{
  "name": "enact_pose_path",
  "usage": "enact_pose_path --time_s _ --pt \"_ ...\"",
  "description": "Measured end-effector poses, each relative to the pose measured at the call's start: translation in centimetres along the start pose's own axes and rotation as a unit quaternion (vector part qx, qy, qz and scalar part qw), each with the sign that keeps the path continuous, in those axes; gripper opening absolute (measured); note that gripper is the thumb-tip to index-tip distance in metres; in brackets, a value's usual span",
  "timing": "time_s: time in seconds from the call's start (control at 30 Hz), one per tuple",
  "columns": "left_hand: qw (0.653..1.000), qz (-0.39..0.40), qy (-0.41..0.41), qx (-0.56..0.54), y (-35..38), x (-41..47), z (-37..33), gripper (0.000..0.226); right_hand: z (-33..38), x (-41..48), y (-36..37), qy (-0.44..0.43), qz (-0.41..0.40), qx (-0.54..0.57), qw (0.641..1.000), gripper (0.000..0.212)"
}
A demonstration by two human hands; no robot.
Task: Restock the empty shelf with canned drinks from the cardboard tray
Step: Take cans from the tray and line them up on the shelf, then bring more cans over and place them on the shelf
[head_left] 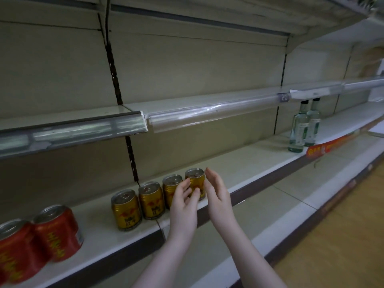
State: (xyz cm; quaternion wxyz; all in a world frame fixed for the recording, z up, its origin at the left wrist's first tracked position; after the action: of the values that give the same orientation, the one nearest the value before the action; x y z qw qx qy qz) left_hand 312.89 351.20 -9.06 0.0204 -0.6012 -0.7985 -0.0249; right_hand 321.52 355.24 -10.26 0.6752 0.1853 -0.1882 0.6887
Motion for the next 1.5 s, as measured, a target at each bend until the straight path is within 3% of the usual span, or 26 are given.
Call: enact_pose_path --time_s 0.33,0.53,0.93,1.2,1.5 --pt "0.995 -0.014 0.092 -0.028 -2.0 -6.5 -2.6 0.03 4.5 -5.6 -1.2 -0.051 -0.012 0.031 0.998 0.029" --pt "0.996 -0.005 0.084 -0.014 -3.0 -9.2 -7.0 0.026 10.0 -7.1 -1.5 -0.006 -0.026 0.05 0.998 0.035" --pt "0.998 -0.018 0.052 -0.022 -0.8 -16.4 -28.6 0.048 31.9 -2.3 -5.9 0.009 0.003 0.107 0.994 0.045" --pt "0.995 -0.084 0.046 -0.029 -0.6 -25.1 -45.1 0.042 48.0 0.5 -10.7 0.031 0.053 0.112 0.992 0.041" --pt "0.988 -0.135 0.068 -0.002 -2.3 -30.9 -52.2 0.048 56.9 -1.8 -8.5 0.009 0.142 0.168 0.975 0.038"
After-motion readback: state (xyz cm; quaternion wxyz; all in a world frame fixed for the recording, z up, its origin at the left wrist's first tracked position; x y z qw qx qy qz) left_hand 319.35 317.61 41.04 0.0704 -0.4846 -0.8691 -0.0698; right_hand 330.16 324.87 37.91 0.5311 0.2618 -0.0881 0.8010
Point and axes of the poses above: each hand's wrist, its own x-axis towards the middle knuckle, its own y-axis out of the palm, z = x × y, the point moved 2 cm from there along x, towards the middle knuckle, and after that the axes turned 8 degrees about -y, right-handed, at the moved point
